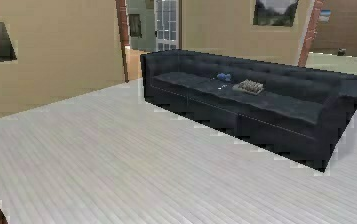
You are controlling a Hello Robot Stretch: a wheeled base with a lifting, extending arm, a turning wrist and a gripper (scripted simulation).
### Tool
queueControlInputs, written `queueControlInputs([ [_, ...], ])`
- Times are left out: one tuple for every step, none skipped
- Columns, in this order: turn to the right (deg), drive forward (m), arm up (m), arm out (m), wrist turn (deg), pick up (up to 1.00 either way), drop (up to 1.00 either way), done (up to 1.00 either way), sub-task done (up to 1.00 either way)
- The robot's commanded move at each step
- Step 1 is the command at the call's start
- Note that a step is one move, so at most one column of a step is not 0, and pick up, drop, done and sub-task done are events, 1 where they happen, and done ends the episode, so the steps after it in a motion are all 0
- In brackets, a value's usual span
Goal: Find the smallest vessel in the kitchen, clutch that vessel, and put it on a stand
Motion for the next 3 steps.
queueControlInputs([
  [0.0,0.75,0.0,0.0,0.0,0.0,0.0,0.0,0.0],
  [-45.0,0.0,0.0,0.0,0.0,0.0,0.0,0.0,0.0],
  [-3.0,0.0,0.0,0.0,0.0,0.0,0.0,0.0,0.0],
])
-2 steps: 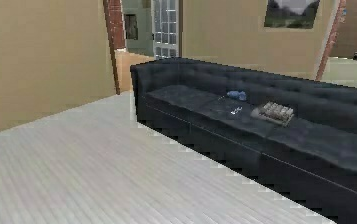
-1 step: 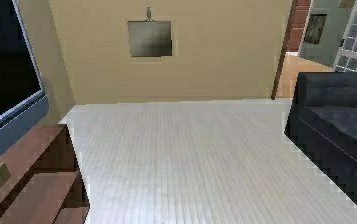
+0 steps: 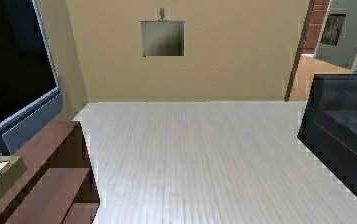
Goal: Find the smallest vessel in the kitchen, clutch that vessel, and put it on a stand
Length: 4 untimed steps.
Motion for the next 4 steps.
queueControlInputs([
  [0.0,0.75,0.0,0.0,0.0,0.0,0.0,0.0,0.0],
  [45.0,0.0,0.0,0.0,0.0,0.0,0.0,0.0,0.0],
  [45.0,0.0,0.0,0.0,0.0,0.0,0.0,0.0,0.0],
  [-45.0,0.0,0.0,0.0,0.0,0.0,0.0,0.0,0.0],
])
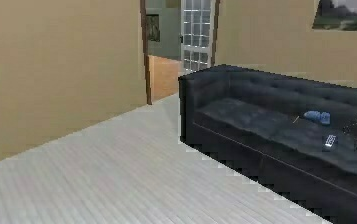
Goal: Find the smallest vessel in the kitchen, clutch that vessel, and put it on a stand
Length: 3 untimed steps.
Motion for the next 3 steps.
queueControlInputs([
  [-45.0,0.0,0.0,0.0,0.0,0.0,0.0,0.0,0.0],
  [-9.0,0.0,0.0,0.0,0.0,0.0,0.0,0.0,0.0],
  [45.0,0.0,0.0,0.0,0.0,0.0,0.0,0.0,0.0],
])
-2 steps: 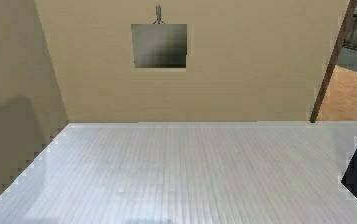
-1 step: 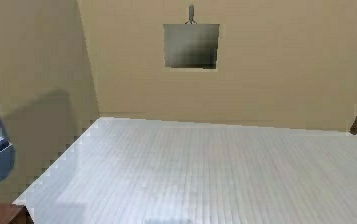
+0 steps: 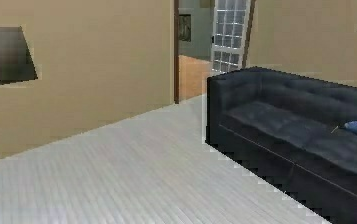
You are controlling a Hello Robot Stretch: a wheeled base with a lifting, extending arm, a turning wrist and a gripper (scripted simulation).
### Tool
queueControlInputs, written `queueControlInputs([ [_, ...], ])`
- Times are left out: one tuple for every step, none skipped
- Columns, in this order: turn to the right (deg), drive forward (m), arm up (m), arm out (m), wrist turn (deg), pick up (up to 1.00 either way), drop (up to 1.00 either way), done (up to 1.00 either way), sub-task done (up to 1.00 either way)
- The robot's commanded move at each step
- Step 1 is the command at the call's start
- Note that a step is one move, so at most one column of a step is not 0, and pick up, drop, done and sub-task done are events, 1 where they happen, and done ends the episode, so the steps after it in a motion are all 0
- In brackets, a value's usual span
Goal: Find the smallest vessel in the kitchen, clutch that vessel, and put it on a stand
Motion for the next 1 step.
queueControlInputs([
  [45.0,0.0,0.0,0.0,0.0,0.0,0.0,0.0,0.0],
])
